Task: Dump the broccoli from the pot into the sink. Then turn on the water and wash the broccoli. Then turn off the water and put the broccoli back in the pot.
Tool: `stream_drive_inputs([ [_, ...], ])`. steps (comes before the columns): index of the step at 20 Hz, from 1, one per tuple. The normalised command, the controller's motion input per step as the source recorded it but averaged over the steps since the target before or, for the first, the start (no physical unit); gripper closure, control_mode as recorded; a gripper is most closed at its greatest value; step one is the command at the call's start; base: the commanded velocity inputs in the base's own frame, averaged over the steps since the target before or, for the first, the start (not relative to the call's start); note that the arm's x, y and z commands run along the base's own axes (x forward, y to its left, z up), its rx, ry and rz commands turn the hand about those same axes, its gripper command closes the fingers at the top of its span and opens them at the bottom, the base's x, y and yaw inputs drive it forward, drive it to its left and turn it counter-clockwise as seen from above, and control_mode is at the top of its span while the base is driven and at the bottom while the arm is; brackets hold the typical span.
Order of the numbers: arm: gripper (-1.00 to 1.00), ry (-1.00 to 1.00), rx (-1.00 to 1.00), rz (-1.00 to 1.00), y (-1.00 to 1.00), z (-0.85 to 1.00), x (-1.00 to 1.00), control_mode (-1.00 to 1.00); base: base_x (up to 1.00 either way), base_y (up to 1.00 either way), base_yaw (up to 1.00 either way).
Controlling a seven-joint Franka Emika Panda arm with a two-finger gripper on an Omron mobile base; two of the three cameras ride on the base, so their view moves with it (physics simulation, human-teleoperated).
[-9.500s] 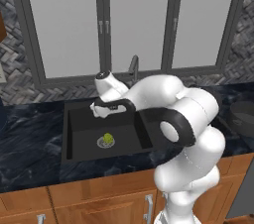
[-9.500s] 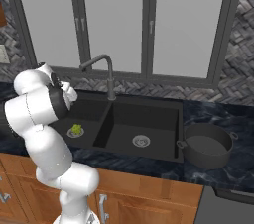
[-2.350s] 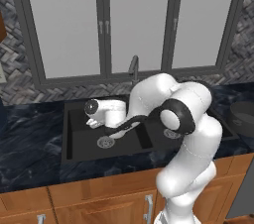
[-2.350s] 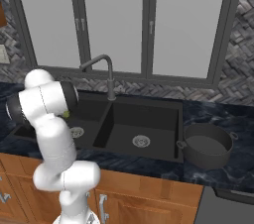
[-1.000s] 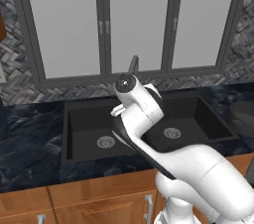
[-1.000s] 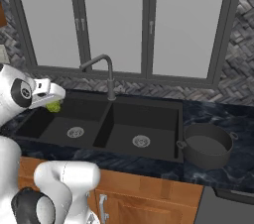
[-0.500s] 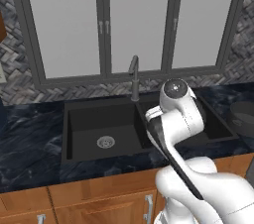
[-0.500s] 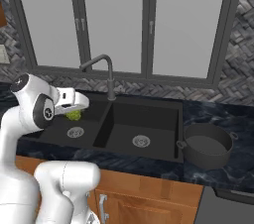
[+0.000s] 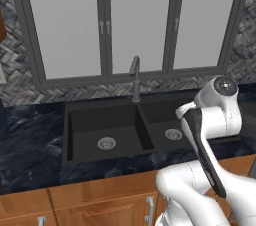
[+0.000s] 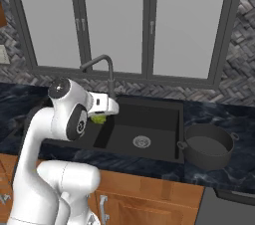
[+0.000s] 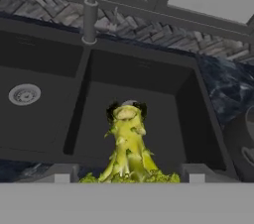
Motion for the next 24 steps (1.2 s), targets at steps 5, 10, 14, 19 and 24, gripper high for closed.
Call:
stream_drive_inputs([
  [5,1.00,0.07,0.07,0.00,-0.74,0.10,0.00,-1.00,0.00,0.00,0.00],
  [10,1.00,0.13,0.07,0.00,-0.72,0.13,0.00,-1.00,0.00,0.00,0.00],
  [14,1.00,0.19,0.08,0.00,-0.74,0.14,0.06,-1.00,0.00,0.00,0.00],
  [19,1.00,0.28,0.04,0.00,-0.61,0.09,0.20,-1.00,0.00,0.00,0.00],
  [24,1.00,0.23,0.00,-0.02,-0.55,0.00,0.30,-1.00,0.00,0.00,0.00],
])
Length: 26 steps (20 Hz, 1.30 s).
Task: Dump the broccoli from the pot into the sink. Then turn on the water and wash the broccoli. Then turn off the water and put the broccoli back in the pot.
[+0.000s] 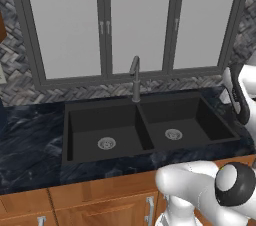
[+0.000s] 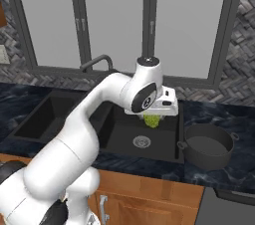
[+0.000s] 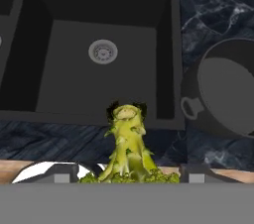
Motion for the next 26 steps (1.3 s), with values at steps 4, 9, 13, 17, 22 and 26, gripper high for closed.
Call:
stream_drive_inputs([
  [4,1.00,0.12,0.00,-0.03,-0.56,-0.01,0.39,-1.00,0.00,0.00,0.00],
  [9,1.00,0.07,0.00,0.00,-0.67,-0.13,0.39,-1.00,0.00,0.00,0.00],
  [13,1.00,0.02,0.01,0.00,-0.70,-0.22,0.23,-1.00,0.00,0.00,0.00],
  [17,1.00,0.00,0.01,0.00,-0.53,-0.30,0.14,-1.00,0.00,0.00,0.00],
  [22,1.00,0.00,0.01,0.00,-0.42,-0.30,0.09,-1.00,0.00,0.00,0.00],
  [26,1.00,0.00,0.00,0.00,-0.41,-0.27,0.14,-1.00,0.00,0.00,0.00],
])
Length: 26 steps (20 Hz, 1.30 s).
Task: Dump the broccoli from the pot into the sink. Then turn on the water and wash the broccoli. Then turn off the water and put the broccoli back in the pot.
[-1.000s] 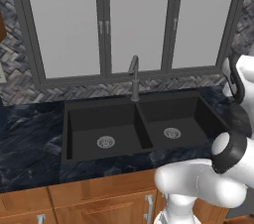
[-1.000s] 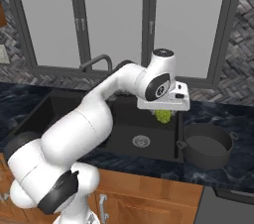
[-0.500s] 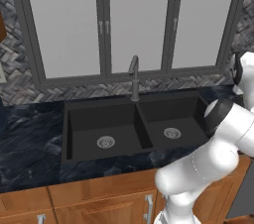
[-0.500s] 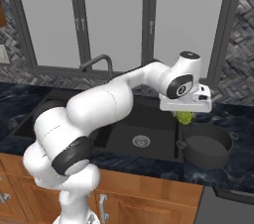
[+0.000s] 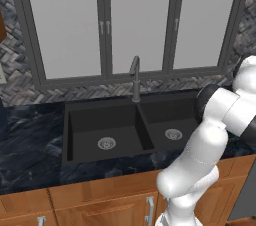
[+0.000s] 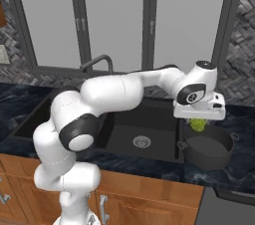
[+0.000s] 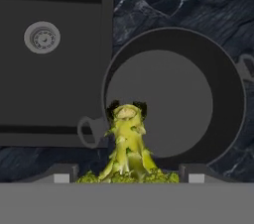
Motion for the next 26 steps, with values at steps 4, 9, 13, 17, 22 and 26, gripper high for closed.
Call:
stream_drive_inputs([
  [4,1.00,0.00,0.00,0.00,-0.26,-0.29,0.16,-1.00,0.00,0.00,0.00],
  [9,1.00,0.00,0.00,0.00,-0.21,-0.25,0.18,-1.00,0.00,0.00,0.00],
  [13,1.00,0.00,0.01,0.00,-0.24,-0.30,0.20,-1.00,0.00,0.00,0.00],
  [17,1.00,0.00,0.00,0.00,-0.24,-0.29,0.20,-1.00,0.00,0.00,0.00],
  [22,1.00,0.00,0.00,0.00,-0.14,-0.28,0.21,-1.00,0.00,0.00,0.00],
  [26,1.00,0.02,0.00,0.00,0.00,-0.37,0.24,-1.00,0.00,0.00,0.00],
])
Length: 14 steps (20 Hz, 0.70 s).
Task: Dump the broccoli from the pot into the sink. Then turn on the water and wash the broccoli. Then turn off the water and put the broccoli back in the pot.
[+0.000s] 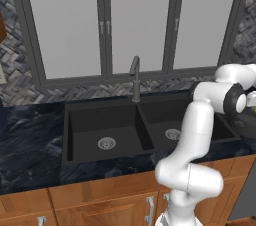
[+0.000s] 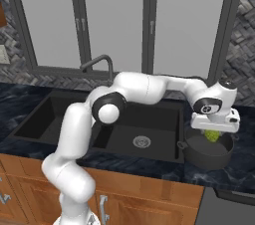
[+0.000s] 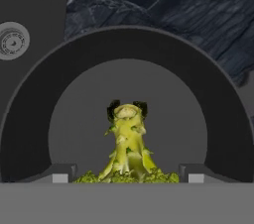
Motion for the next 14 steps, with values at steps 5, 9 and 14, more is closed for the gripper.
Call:
stream_drive_inputs([
  [5,1.00,0.02,0.00,0.00,0.00,-0.40,0.21,-1.00,0.00,0.00,0.00],
  [9,1.00,0.02,0.00,0.00,-0.01,-0.43,0.19,-1.00,0.00,0.00,0.00],
  [14,1.00,0.02,0.00,0.00,-0.08,-0.42,0.15,-1.00,0.00,0.00,0.00],
])
